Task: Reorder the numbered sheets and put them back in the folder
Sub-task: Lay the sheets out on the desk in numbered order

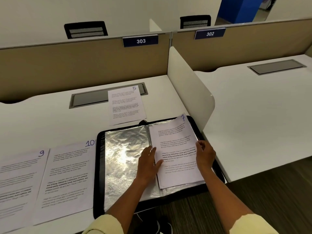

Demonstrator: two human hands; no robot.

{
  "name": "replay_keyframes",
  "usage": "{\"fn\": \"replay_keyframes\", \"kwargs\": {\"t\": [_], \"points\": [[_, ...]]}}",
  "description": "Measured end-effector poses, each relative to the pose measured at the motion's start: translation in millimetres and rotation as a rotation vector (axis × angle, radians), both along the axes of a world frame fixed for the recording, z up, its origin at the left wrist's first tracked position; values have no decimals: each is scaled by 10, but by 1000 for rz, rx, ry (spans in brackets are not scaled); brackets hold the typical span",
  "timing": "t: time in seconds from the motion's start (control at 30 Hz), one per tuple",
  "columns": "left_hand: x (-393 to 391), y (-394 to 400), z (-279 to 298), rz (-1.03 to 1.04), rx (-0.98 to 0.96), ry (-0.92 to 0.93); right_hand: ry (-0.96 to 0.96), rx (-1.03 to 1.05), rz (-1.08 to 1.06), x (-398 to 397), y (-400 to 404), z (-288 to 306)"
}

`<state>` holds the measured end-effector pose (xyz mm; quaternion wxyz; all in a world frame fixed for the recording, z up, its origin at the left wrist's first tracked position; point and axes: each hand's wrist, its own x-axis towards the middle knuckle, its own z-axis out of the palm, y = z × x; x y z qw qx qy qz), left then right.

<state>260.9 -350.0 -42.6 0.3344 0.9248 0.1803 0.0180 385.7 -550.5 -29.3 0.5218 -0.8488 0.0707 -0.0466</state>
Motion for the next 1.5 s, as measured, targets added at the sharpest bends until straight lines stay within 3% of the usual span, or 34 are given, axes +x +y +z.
{"fn": "replay_keyframes", "kwargs": {"t": [0.27, 0.4, 0.73, 0.97, 1.13, 1.5], "points": [[35, 45, 114, 317, -369, -65, 128, 255, -57, -24, 12, 36], [-17, 104, 207, 393, -391, -71, 174, 385, -65, -84, 53, 65], [-360, 424, 279, 622, -716, -98, 255, 514, -8, -358, 473, 70], [-791, 884, 360, 695, -699, -136, 342, 411, 151, -696, 901, -2], [-1232, 1306, 392, 737, -518, -166, 372, 280, 261, -1144, 1315, -1], [-2557, 2217, 427, 862, -503, -273, 440, 140, 467, -2287, 2315, 131]]}}
